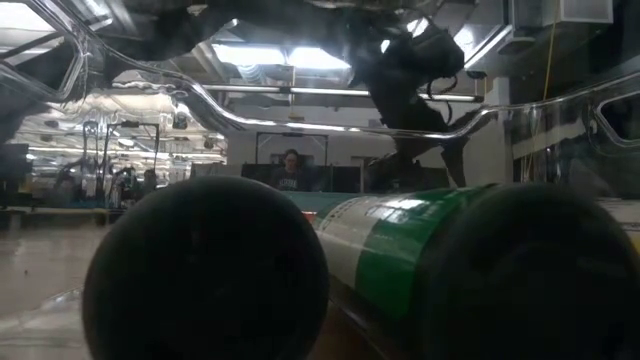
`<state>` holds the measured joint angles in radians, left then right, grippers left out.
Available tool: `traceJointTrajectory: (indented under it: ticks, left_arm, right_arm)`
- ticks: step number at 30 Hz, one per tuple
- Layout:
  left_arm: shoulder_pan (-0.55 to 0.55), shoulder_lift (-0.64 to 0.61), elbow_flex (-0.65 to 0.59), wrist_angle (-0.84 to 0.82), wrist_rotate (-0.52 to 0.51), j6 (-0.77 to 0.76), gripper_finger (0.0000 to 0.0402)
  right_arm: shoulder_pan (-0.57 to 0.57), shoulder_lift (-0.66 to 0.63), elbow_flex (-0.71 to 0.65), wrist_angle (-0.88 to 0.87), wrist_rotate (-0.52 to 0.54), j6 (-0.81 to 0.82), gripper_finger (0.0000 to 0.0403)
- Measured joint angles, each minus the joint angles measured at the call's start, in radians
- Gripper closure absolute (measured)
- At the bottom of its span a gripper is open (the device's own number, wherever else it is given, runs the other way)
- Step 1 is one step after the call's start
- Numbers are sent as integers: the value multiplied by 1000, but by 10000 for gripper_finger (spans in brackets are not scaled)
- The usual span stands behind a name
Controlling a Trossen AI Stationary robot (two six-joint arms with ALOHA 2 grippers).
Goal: Pick & Place Food Item
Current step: Put the top yellow food coloring bottle into the transparent bin
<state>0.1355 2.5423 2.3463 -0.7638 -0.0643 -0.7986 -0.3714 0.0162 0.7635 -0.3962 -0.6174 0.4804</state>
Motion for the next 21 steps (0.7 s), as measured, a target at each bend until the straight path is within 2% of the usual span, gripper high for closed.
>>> traceJointTrajectory:
  ticks: [15, 21]
  left_arm:
    - [13, 95, 2, 49, 108, -12, 232]
    - [12, 102, 4, 49, 108, -8, 244]
  right_arm:
    - [0, 0, 0, 0, 0, 10, 238]
    - [0, 0, 0, 0, 0, 10, 238]
